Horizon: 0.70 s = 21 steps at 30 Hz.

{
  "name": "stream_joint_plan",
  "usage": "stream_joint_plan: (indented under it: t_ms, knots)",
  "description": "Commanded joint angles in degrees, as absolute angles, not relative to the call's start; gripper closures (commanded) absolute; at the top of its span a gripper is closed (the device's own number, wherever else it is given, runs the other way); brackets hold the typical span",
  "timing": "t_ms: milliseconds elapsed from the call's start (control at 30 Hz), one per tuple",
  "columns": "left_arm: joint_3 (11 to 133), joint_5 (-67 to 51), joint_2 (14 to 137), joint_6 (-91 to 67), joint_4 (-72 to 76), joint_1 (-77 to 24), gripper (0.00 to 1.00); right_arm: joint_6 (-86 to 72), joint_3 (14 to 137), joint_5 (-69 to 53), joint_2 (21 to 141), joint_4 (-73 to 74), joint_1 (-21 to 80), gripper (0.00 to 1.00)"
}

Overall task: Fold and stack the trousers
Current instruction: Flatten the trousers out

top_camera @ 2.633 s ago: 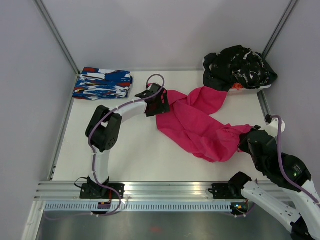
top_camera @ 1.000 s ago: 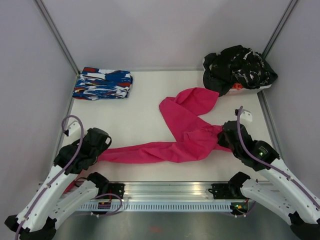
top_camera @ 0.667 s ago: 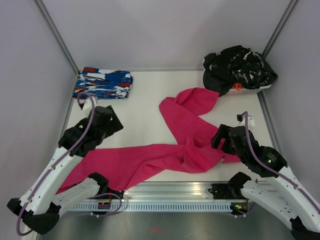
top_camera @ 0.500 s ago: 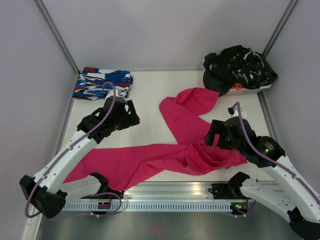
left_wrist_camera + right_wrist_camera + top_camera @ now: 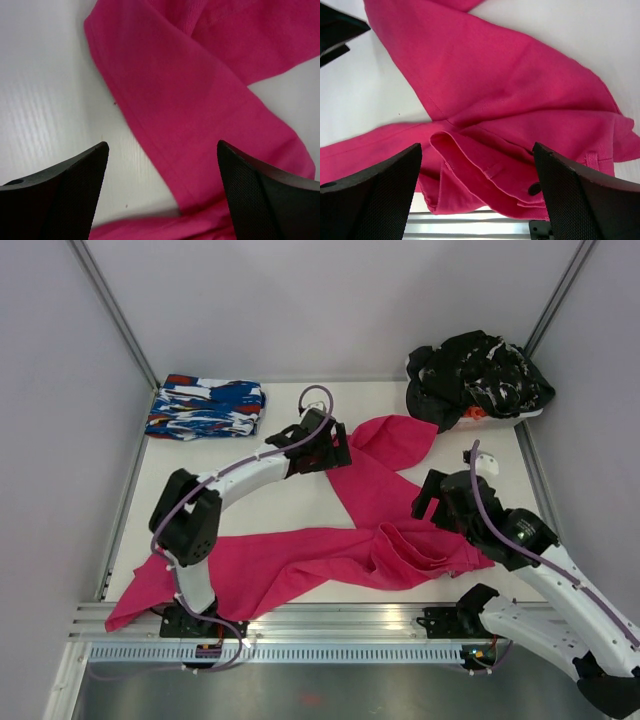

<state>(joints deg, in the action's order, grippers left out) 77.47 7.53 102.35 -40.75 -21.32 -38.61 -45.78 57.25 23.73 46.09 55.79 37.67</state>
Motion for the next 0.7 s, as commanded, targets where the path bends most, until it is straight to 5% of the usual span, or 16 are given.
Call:
stream_joint_plan:
  t_ms: [0, 267, 400, 500, 533, 567, 667]
  knots:
    - [83.31, 10.1, 109.83, -44.56, -15.04, -38.94, 0.06, -51.59, 55.2, 26.89, 41.49, 51.15, 37.71, 0.02]
    - [94.3, 17.92, 122.51, -47.19, -21.08, -38.85, 0.04, -49.57, 58.53, 31.28, 39.46, 56.16, 37.71, 0.02]
    - [95.71, 18.37, 125.86, -48.07, -22.85, -38.85, 0.12, -49.83, 58.1, 32.26, 39.02, 56.17, 37.71, 0.02]
    - [95.62, 17.84, 126.83, -47.64, -22.5, -38.76, 0.51, -49.04, 58.09, 31.73, 39.9, 54.76, 37.71, 0.02]
    - [95.62, 17.84, 126.39, -47.29, -22.41, -38.85, 0.78, -48.96, 58.1, 31.55, 40.34, 54.58, 37.71, 0.02]
    - [95.54, 17.93, 125.86, -46.85, -22.5, -38.76, 0.91, -48.96, 58.18, 31.55, 40.6, 54.58, 37.71, 0.02]
    - [92.05, 19.25, 120.1, -41.25, -22.15, -38.76, 0.98, -49.04, 58.71, 31.03, 42.44, 54.41, 37.79, 0.02]
